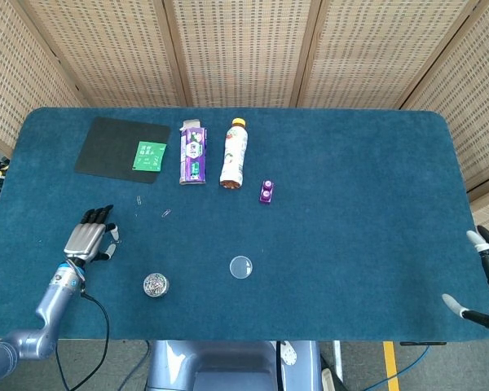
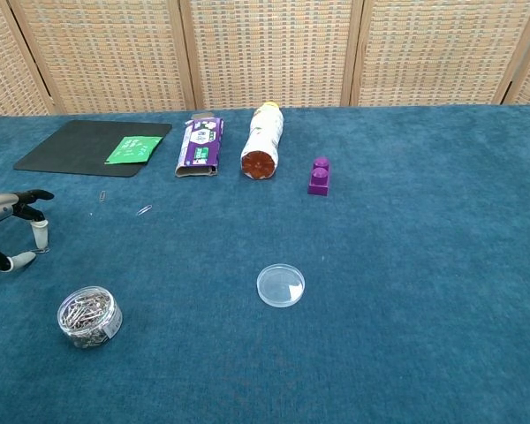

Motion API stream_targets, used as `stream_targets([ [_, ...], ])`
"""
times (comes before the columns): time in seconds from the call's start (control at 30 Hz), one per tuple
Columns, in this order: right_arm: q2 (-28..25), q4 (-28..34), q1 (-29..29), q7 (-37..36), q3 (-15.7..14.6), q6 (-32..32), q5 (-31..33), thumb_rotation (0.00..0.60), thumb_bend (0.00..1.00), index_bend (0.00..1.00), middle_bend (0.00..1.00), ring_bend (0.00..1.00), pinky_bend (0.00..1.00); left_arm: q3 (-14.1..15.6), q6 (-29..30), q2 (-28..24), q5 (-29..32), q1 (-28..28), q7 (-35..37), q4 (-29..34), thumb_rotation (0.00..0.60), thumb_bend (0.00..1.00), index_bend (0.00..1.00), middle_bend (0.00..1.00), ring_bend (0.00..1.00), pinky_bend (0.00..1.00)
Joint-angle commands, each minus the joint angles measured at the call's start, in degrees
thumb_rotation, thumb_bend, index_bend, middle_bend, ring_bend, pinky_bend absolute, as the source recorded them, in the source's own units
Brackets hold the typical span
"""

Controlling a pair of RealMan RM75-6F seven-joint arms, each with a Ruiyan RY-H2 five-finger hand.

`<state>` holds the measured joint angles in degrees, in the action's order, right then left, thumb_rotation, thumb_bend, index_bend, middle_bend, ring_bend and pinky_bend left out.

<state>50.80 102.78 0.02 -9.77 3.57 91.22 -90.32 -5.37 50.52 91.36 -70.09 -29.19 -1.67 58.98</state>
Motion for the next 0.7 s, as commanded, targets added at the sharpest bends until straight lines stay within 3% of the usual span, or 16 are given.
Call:
stream_targets([
  [0.03,0.0,0.0,0.0,-0.01,-0.04,-0.01,-0.07,0.6,0.0,0.02,0.0,0.0,0.0,0.05,-0.02,0.03,-0.09,0.04,0.09,-0.11,0.6,0.42,0.59,0.0,0.0,0.0],
  [0.27,0.03,-0.01,0.05,0.01,-0.02,-0.04,-0.01,0.6,0.0,0.02,0.0,0.0,0.0,0.08,-0.11,0.24,-0.21,0.06,0.13,-0.42,0.6,0.44,0.66,0.0,0.0,0.0],
  [0.7,-0.09,0.01,0.0,-0.25,-0.01,0.15,-0.04,0.6,0.0,0.02,0.0,0.0,0.0,-0.32,2.11,-1.68,-1.54,0.32,0.28,2.71,0.6,0.44,0.67,0.0,0.0,0.0],
])
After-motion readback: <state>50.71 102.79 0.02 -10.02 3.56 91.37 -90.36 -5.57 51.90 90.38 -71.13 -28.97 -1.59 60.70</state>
